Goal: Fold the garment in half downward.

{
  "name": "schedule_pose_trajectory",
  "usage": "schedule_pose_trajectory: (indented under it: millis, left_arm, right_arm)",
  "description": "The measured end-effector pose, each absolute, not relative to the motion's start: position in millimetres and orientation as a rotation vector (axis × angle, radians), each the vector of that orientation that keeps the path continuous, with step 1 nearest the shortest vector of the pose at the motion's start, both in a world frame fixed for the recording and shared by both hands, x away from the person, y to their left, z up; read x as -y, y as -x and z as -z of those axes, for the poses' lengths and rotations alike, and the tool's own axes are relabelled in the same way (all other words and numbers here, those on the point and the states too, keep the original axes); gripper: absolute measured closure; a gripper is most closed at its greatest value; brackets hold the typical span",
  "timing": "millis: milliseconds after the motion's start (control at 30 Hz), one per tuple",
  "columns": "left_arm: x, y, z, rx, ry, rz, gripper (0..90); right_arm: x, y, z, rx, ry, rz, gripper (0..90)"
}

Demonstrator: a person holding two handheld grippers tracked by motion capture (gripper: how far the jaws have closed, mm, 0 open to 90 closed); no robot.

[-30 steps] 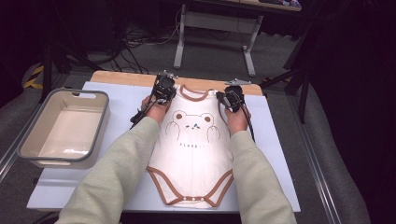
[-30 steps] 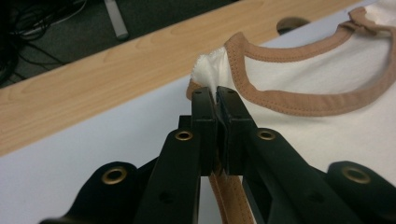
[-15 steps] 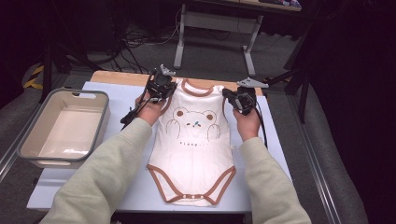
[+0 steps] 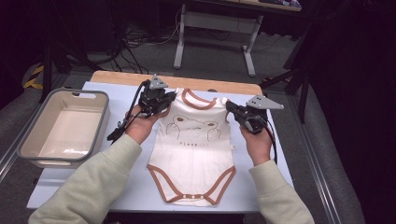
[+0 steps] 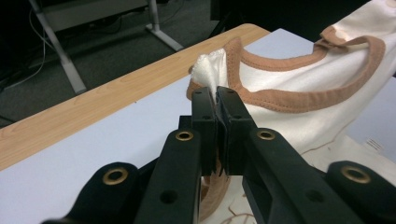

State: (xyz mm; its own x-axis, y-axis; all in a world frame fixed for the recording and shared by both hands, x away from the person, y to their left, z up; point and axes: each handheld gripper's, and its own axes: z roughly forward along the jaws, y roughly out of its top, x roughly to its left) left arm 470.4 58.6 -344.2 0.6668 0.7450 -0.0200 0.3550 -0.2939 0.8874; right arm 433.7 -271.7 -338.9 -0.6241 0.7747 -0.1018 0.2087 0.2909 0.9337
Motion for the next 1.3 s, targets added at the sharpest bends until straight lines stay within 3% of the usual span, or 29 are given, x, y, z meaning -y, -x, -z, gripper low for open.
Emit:
schedule_pose_trajectory:
  millis: [367,667,1300]
  left_arm:
    - [-67.6,-423.1,344.9,-0.796,-1.865,-0.432,86.7]
    - [-70.4,-391.1,357.5,-0.775,-1.857,-0.420,86.5]
    - [-73.6,-373.0,397.6,-0.810,-1.986,-0.277,86.0]
  right_arm:
    - [269.8,-381.8,339.4,-1.975,-0.810,-1.415,87.1]
    - [267.9,-360.0,348.0,-2.011,-0.820,-1.442,86.9]
    - [270.6,-339.8,381.4,-2.197,-0.875,-1.403,86.6]
